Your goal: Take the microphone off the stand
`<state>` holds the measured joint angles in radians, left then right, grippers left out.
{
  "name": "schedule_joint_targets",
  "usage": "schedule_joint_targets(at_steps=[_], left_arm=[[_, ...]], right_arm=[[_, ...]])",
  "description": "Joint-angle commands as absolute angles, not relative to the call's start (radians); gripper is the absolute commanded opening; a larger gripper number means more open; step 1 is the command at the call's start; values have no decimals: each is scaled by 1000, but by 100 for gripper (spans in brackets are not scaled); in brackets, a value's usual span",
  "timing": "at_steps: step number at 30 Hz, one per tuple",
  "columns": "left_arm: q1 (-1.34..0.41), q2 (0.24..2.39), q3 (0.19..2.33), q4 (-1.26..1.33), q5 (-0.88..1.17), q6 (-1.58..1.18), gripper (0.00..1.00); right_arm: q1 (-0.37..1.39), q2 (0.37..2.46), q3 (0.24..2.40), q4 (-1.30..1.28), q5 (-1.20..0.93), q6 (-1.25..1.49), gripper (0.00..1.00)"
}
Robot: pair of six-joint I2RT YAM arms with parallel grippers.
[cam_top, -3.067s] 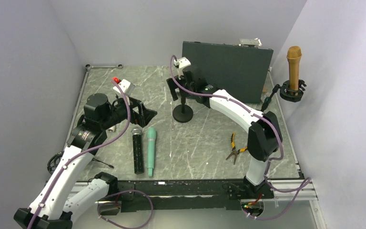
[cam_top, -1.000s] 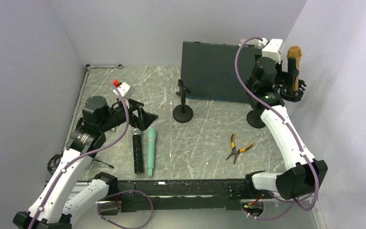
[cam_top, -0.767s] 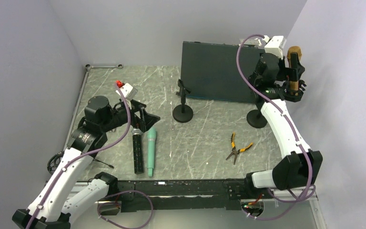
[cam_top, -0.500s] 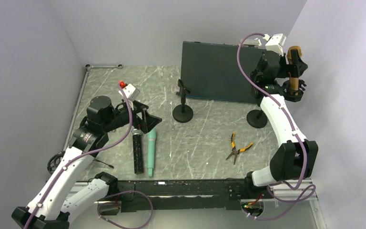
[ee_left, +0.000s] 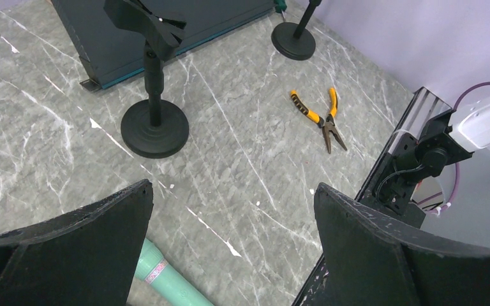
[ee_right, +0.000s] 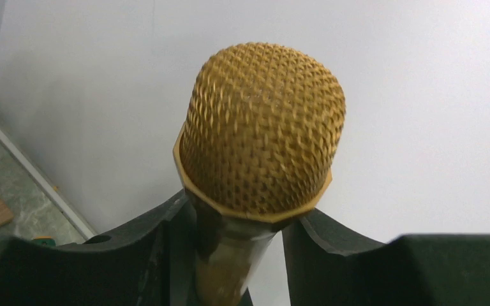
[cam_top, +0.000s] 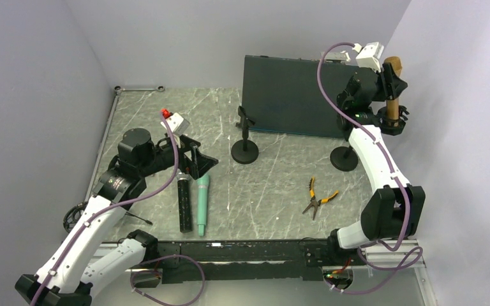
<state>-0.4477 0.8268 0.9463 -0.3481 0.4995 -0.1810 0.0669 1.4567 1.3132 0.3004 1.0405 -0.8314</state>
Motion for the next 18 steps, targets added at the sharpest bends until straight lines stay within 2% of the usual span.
schedule_joint_targets(at_steps=[1, 6, 14, 18], left_arm=[[-453, 828, 948, -320, 503, -180, 99], [-452, 834, 946, -318, 507, -181, 99], [-453, 833, 946, -321, 491, -175, 99], [-452, 837, 946, -321, 491, -176, 99]], right_arm=[[69, 1443, 1369, 352, 1021, -863, 46], [105, 1444, 1382, 407, 1019, -943, 37], [187, 1454, 1444, 542, 1025, -1110, 32], [214, 1459, 1497, 523, 1014, -1112, 28]])
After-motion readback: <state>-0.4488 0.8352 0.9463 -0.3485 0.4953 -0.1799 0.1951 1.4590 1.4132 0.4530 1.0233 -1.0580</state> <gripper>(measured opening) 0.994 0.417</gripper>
